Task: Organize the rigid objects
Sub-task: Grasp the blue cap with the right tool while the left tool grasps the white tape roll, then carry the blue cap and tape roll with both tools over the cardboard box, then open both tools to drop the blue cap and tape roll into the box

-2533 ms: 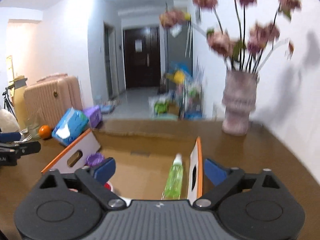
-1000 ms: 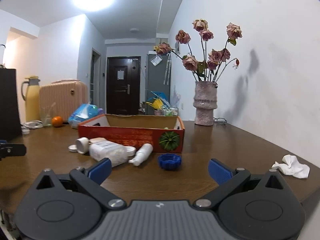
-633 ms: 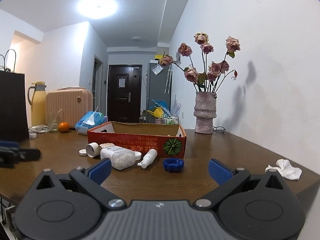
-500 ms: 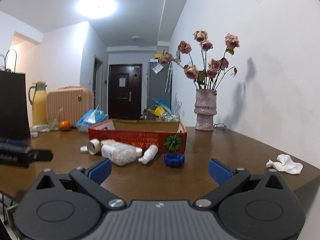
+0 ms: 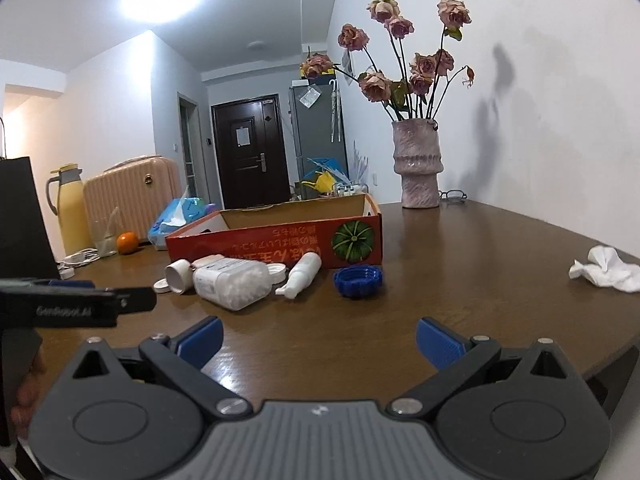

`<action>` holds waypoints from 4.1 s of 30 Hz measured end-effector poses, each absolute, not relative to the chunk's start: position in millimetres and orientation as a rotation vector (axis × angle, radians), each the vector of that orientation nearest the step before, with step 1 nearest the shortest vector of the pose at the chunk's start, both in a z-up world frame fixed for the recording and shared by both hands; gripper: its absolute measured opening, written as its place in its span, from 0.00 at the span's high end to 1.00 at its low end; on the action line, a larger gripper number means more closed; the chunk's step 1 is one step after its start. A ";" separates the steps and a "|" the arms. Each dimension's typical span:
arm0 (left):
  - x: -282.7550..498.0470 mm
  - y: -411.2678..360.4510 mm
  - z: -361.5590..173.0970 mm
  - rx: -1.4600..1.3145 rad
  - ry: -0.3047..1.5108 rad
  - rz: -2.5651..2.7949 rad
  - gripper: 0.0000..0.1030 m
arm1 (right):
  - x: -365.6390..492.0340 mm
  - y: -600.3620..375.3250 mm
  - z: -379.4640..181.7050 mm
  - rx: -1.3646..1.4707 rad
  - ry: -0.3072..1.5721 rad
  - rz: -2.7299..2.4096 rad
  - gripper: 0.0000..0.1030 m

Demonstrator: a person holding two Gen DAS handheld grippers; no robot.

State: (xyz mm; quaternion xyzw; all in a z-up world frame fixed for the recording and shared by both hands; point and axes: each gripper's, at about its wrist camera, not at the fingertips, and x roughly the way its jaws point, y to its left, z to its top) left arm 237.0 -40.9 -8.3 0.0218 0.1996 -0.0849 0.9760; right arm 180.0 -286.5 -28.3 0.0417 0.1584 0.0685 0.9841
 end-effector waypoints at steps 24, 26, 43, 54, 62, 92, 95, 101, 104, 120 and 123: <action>376.2 17.0 -14.7 -0.009 0.506 -0.237 0.22 | 354.0 -300.5 -28.6 -0.020 0.575 0.113 0.23; 385.4 12.1 -20.4 0.000 0.536 -0.231 0.33 | 362.7 -298.7 -31.4 -0.035 0.590 0.119 0.26; 388.3 8.8 -26.6 -0.014 0.548 -0.238 0.76 | 362.3 -299.3 -37.6 0.008 0.623 0.128 0.51; 324.5 1.3 -13.6 -0.048 0.525 -0.181 0.96 | 302.6 -309.3 -22.7 0.047 0.580 0.129 0.51; 257.3 -6.9 4.1 -0.031 0.502 -0.188 0.96 | 262.5 -307.0 -11.0 0.056 0.536 0.166 0.51; 341.7 -3.9 83.9 0.006 0.358 -0.301 0.96 | 302.7 -258.9 43.8 -0.183 0.373 0.278 0.51; 400.1 -5.6 85.4 0.011 0.430 -0.316 0.96 | 356.1 -251.6 51.6 -0.243 0.377 0.287 0.51; 525.9 -17.4 66.7 0.033 0.612 -0.302 0.96 | 483.1 -234.2 54.5 -0.337 0.456 0.298 0.50; 571.2 -26.5 51.9 0.056 0.684 -0.315 0.96 | 541.6 -223.6 44.2 -0.371 0.531 0.302 0.50; 648.9 -33.7 8.5 0.090 0.812 -0.293 0.52 | 648.8 -214.9 -0.9 -0.335 0.767 0.311 0.21; 642.6 -38.9 14.5 0.103 0.806 -0.272 0.51 | 642.3 -215.8 3.5 -0.339 0.741 0.296 0.21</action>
